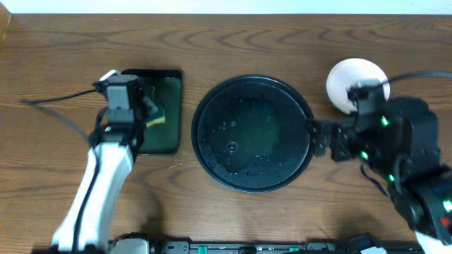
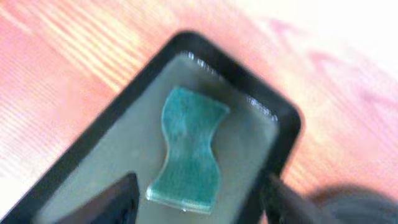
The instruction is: Clean dirty plates on tray and stack at the side
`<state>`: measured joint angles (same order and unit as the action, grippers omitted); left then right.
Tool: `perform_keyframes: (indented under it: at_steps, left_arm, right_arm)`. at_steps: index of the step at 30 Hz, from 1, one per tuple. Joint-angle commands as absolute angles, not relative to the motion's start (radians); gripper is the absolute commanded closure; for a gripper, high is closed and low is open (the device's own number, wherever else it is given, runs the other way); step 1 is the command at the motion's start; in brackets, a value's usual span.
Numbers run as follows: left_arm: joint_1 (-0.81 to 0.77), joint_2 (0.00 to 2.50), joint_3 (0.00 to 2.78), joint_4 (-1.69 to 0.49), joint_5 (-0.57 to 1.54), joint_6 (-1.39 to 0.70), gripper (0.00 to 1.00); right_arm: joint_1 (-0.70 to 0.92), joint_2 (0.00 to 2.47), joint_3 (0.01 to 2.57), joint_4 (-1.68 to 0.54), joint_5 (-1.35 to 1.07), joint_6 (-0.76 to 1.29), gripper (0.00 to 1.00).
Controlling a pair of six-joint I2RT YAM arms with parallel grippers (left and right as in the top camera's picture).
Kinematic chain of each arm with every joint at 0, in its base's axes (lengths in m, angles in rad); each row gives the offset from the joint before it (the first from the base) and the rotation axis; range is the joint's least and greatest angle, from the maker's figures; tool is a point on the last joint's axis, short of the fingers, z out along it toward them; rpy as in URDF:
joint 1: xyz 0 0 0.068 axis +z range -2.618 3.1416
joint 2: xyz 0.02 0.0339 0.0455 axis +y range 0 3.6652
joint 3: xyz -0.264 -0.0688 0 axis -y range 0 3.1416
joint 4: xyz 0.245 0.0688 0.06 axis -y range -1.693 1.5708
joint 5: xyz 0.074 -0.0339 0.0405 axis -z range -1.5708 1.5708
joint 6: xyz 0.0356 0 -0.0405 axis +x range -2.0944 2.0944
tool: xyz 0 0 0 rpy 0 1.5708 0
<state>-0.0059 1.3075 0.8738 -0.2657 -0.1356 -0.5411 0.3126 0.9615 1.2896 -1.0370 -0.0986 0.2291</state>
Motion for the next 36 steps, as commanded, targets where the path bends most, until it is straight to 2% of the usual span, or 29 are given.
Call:
perform_keyframes:
  at_steps: [1,6,10,36]
  left_arm:
    - [0.000,1.147,0.872,-0.366,-0.141,-0.535,0.32]
    - [-0.001,0.941,0.872,-0.588,-0.138,-0.582,0.24]
    - [-0.001,0.879,0.872,-0.681,-0.138,-0.641,0.23]
    - [-0.001,0.938,0.872,-0.703,-0.139,-0.675,0.21]
  right_arm:
    - [0.323,0.895,1.295,-1.108,-0.041,0.219,0.01]
    - [0.323,0.765,1.266,-1.251,-0.040,0.218,0.01]
    - [0.322,0.669,1.196,-1.250,-0.026,0.220,0.01]
    - [0.322,0.641,1.166,-1.253,-0.027,0.220,0.01]
